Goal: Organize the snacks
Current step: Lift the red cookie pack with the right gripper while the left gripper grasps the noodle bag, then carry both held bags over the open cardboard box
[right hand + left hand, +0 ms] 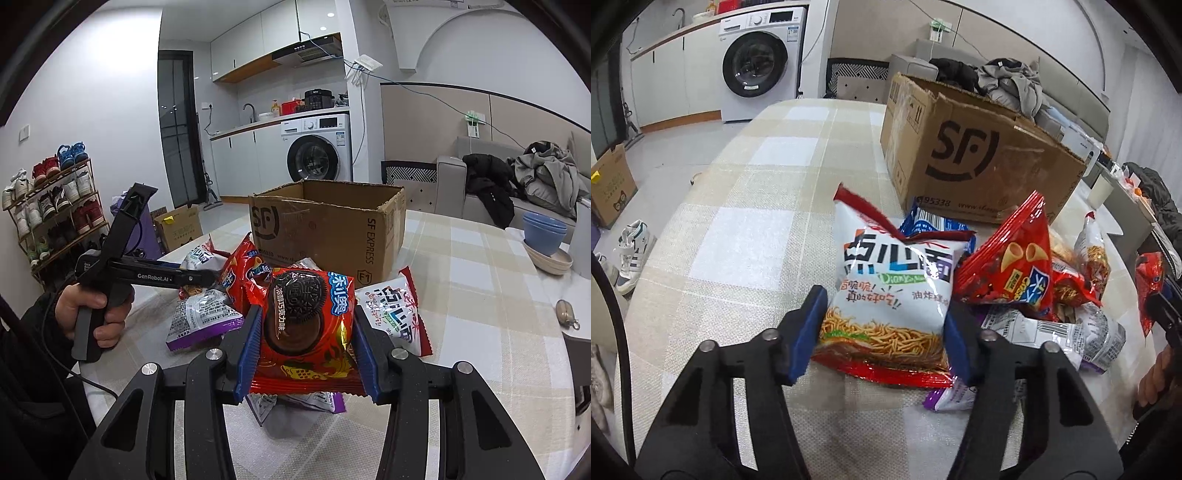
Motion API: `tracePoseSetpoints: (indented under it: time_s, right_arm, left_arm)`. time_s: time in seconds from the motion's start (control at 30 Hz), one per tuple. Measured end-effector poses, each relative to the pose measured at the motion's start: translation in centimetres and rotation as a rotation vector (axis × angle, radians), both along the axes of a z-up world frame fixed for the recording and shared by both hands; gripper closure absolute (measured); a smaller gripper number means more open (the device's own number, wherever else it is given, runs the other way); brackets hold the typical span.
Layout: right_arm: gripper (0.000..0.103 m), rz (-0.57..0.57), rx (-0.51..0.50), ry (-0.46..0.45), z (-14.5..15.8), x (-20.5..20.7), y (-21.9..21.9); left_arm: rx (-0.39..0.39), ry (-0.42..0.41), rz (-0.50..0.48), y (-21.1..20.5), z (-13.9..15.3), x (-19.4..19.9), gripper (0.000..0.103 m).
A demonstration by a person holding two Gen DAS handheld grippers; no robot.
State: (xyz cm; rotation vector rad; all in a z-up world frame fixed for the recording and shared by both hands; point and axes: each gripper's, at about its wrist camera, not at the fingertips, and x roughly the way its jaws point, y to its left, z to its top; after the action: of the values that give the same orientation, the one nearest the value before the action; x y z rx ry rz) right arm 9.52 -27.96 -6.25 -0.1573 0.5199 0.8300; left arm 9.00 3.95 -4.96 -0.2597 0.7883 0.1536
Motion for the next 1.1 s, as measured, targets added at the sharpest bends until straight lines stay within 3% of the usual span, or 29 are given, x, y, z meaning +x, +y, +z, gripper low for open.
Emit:
tracePoseSetpoints:
  time_s: [0.3,0.53,0.8,1.1]
  right_arm:
    - [0.056,-0.018,0.016,-0.003,0.0,0.2,-0.3]
    - [0.056,-0.066,0.033,-0.004,0.0,0.5,-0.4]
    - [0.056,-0.106,0.04,0.001,0.1,1.1,0.6]
    - [0.056,-0.152,0.101,-0.006,1.6,2.1,0.4]
  left_arm:
    - [0.043,-0.106,0.029,-0.8,2.1,-1.6,0.053]
    - [0.124,-0.173,0.019,-2.7,4.2,-3.3,0.053]
    - [0.111,-0.213,-0.014,-2.8,4.5,-6.2,0.054]
    - [0.111,-0.267,-0.047,-3.5,6.5,-6.2,0.054]
